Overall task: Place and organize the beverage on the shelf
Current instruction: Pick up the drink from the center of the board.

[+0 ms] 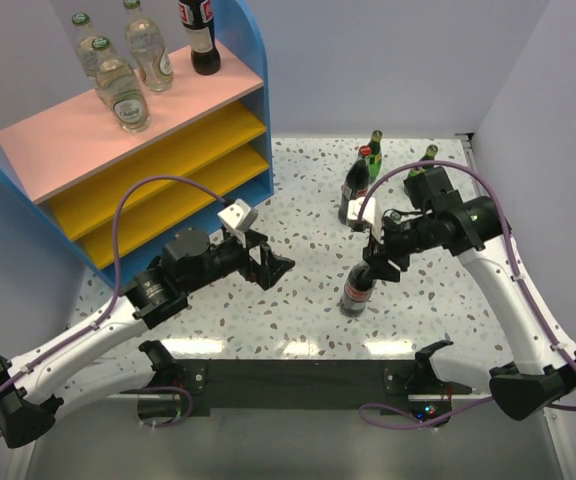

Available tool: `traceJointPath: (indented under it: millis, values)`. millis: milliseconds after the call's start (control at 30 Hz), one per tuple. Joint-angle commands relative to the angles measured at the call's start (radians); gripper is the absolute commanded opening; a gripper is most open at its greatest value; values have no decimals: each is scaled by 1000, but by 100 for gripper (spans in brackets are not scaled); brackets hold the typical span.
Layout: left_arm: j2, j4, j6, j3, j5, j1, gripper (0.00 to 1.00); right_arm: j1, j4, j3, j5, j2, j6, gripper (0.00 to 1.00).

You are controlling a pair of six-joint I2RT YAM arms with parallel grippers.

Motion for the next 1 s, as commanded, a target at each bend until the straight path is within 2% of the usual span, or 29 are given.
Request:
traceJointPath:
  millis: [0, 100, 167, 200, 233, 333, 367, 467, 667, 967]
  values:
    - [4, 77, 16, -12, -22, -12, 100, 10, 46, -2, 13, -18, 15, 56]
    - [11, 88, 21, -14, -21, -21, 100, 17, 55, 0, 3, -12, 27, 53]
    - [17, 94, 29, -17, -18, -30, 100, 20, 58, -2, -2, -10, 30, 45]
    - [24, 94, 33, -20, -15, -33, 100, 23, 60, -3, -2, -7, 32, 41]
    - [22, 147, 49, -27, -6, -41, 100, 23, 58, -5, -3, -7, 30, 31]
    - [17, 204, 91, -61, 25, -54, 100, 23, 46, 4, -6, -7, 27, 20]
    - [16, 255, 101, -72, 33, -62, 100, 23, 38, 12, -8, -7, 32, 10]
    - [22, 376, 160, -118, 77, -88, 100, 23, 52, 64, -4, 5, 94, 0]
    - [120, 572, 279, -143, 58, -156, 100, 23, 115, 204, 15, 60, 246, 0]
    - [364, 686, 360, -32, -1, -209, 100, 23, 173, 331, 18, 109, 372, 0]
